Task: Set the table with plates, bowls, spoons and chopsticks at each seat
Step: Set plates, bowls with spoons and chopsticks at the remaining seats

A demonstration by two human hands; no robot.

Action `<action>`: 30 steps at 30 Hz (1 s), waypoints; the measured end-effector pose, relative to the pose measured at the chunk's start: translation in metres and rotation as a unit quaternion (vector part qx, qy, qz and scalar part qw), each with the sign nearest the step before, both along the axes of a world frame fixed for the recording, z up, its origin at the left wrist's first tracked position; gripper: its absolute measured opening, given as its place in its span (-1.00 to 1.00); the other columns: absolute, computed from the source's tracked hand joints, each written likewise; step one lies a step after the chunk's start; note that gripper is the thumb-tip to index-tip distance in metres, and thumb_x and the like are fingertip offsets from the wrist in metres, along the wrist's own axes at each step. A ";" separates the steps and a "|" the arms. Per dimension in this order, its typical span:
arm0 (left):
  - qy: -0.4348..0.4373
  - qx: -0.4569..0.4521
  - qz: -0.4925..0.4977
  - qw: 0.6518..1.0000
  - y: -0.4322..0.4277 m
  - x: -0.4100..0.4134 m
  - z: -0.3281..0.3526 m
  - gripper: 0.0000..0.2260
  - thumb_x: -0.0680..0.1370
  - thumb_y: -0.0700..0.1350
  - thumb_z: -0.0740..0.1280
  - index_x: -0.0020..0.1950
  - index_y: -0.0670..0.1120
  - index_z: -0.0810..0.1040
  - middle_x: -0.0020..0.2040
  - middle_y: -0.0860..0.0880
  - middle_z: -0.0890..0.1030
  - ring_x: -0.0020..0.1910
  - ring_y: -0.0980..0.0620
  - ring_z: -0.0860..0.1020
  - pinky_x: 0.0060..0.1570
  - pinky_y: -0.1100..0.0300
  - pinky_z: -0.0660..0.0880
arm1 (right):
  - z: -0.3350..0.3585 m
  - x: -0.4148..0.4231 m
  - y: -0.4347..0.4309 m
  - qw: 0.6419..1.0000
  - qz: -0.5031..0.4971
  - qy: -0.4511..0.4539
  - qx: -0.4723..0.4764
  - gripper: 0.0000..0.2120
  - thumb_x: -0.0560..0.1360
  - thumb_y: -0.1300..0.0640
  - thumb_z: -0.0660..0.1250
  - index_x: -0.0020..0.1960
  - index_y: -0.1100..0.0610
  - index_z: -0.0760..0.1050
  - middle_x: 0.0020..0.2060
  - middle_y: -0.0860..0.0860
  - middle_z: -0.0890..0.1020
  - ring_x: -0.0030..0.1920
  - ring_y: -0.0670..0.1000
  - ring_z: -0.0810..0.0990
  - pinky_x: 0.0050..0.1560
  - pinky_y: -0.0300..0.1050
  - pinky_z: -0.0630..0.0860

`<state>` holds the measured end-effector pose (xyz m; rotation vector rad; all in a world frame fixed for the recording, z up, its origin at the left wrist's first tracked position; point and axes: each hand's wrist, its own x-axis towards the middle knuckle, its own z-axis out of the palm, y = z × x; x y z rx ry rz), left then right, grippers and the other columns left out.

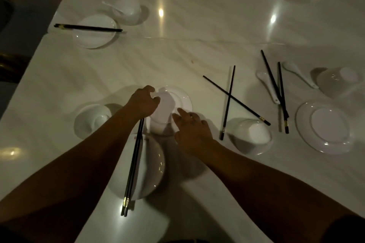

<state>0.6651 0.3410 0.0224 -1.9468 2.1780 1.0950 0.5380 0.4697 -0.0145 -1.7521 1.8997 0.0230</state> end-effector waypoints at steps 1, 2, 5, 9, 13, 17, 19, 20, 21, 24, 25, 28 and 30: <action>-0.008 -0.001 -0.002 1.000 0.000 -0.003 -0.002 -0.60 0.56 -0.04 0.25 0.38 -0.12 0.35 0.32 -0.21 0.45 0.25 -0.18 0.46 0.19 0.11 0.37 | -0.001 -0.006 -0.001 1.000 0.001 0.005 0.007 -0.35 0.54 -0.04 0.22 0.53 -0.01 0.00 0.55 -0.03 0.00 0.52 0.18 0.04 0.45 0.21 0.10; -0.013 0.001 -0.005 1.000 0.000 -0.005 -0.005 -0.61 0.56 -0.05 0.24 0.37 -0.13 0.36 0.30 -0.21 0.47 0.23 -0.18 0.48 0.14 0.13 0.38 | -0.002 -0.011 -0.002 1.000 -0.003 0.004 0.020 -0.32 0.55 -0.06 0.20 0.54 0.00 -0.06 0.55 -0.04 -0.05 0.53 0.18 0.00 0.47 0.20 0.05; -0.017 -0.002 -0.018 1.000 -0.002 -0.015 -0.012 -0.61 0.55 -0.07 0.24 0.35 -0.16 0.39 0.23 -0.22 0.51 0.14 -0.18 0.52 0.04 0.14 0.40 | -0.008 -0.027 -0.009 0.998 -0.055 -0.023 0.025 -0.33 0.58 -0.12 0.12 0.55 0.03 -0.12 0.56 -0.05 -0.10 0.54 0.18 -0.05 0.48 0.17 0.02; -0.035 0.023 -0.025 0.999 -0.005 -0.035 -0.022 -0.55 0.54 -0.05 0.24 0.41 -0.13 0.32 0.30 -0.23 0.45 0.22 -0.20 0.47 0.21 0.03 0.41 | -0.008 -0.046 -0.019 0.982 -0.175 -0.067 -0.026 -0.48 0.57 -0.06 0.17 0.48 0.08 0.19 0.52 0.10 0.11 0.48 0.13 0.17 0.42 0.04 0.22; -0.052 0.043 0.020 0.998 -0.006 -0.053 -0.030 -0.50 0.53 0.00 0.23 0.44 -0.09 0.26 0.33 -0.24 0.36 0.26 -0.23 0.40 0.29 -0.04 0.37 | -0.009 -0.057 -0.028 0.975 -0.201 -0.092 -0.023 -0.54 0.56 0.04 0.22 0.43 0.08 0.29 0.41 0.10 0.34 0.42 0.09 0.27 0.41 -0.02 0.21; -0.037 0.048 0.054 0.997 -0.009 -0.061 -0.032 -0.54 0.55 0.01 0.21 0.42 -0.10 0.26 0.32 -0.26 0.34 0.26 -0.26 0.39 0.30 -0.07 0.36 | -0.010 -0.054 -0.031 0.971 -0.220 -0.094 -0.008 -0.55 0.55 0.09 0.23 0.43 0.05 0.28 0.38 0.08 0.35 0.37 0.11 0.32 0.37 -0.02 0.25; 0.018 0.077 0.095 0.992 -0.016 -0.056 -0.034 -0.56 0.55 0.02 0.21 0.40 -0.07 0.28 0.32 -0.25 0.37 0.22 -0.26 0.43 0.26 -0.13 0.41 | -0.012 -0.052 -0.029 0.967 -0.238 -0.095 -0.012 -0.55 0.56 0.09 0.21 0.44 0.04 0.27 0.38 0.07 0.35 0.35 0.12 0.33 0.35 -0.01 0.27; 0.049 0.102 0.119 0.986 -0.020 -0.053 -0.033 -0.55 0.54 0.03 0.22 0.39 -0.05 0.27 0.32 -0.23 0.38 0.20 -0.24 0.45 0.24 -0.14 0.43 | -0.013 -0.051 -0.028 0.966 -0.241 -0.096 -0.013 -0.55 0.56 0.09 0.20 0.44 0.04 0.27 0.37 0.06 0.35 0.35 0.12 0.33 0.35 -0.01 0.28; 0.077 0.124 0.141 0.979 -0.024 -0.051 -0.032 -0.54 0.53 0.04 0.23 0.39 -0.05 0.27 0.31 -0.20 0.39 0.19 -0.22 0.46 0.22 -0.14 0.45 | -0.014 -0.050 -0.028 0.965 -0.243 -0.097 -0.012 -0.55 0.57 0.09 0.19 0.44 0.04 0.26 0.37 0.07 0.34 0.35 0.13 0.33 0.35 0.00 0.29; 0.133 0.175 0.176 0.960 -0.028 -0.047 -0.029 -0.58 0.57 -0.02 0.21 0.39 -0.11 0.32 0.23 -0.16 0.47 0.10 -0.15 0.49 0.15 -0.06 0.49 | -0.015 -0.050 -0.029 0.963 -0.250 -0.097 -0.009 -0.56 0.56 0.10 0.17 0.43 0.03 0.27 0.38 0.08 0.34 0.35 0.15 0.34 0.35 0.03 0.31; 0.149 0.192 0.176 0.954 -0.028 -0.046 -0.028 -0.62 0.58 -0.05 0.20 0.36 -0.15 0.36 0.18 -0.16 0.50 0.03 -0.12 0.50 0.08 -0.03 0.50 | -0.014 -0.049 -0.029 0.963 -0.251 -0.094 -0.010 -0.56 0.56 0.11 0.17 0.43 0.03 0.27 0.38 0.07 0.34 0.35 0.15 0.35 0.34 0.03 0.31; 0.201 0.242 0.199 0.928 -0.023 -0.041 -0.020 -0.66 0.60 -0.07 0.23 0.33 -0.19 0.39 0.10 -0.16 0.48 -0.07 -0.12 0.48 -0.05 -0.05 0.48 | -0.010 -0.049 -0.028 0.962 -0.254 -0.102 -0.009 -0.55 0.56 0.14 0.16 0.45 0.03 0.26 0.39 0.08 0.34 0.35 0.15 0.35 0.36 0.05 0.33; 0.225 0.260 0.208 0.916 -0.020 -0.036 -0.009 -0.65 0.61 -0.09 0.22 0.36 -0.18 0.35 0.13 -0.16 0.46 -0.03 -0.15 0.48 -0.14 -0.08 0.50 | -0.006 -0.051 -0.025 0.957 -0.260 -0.132 -0.016 -0.55 0.58 0.16 0.15 0.46 0.07 0.26 0.42 0.10 0.35 0.39 0.13 0.34 0.41 0.00 0.30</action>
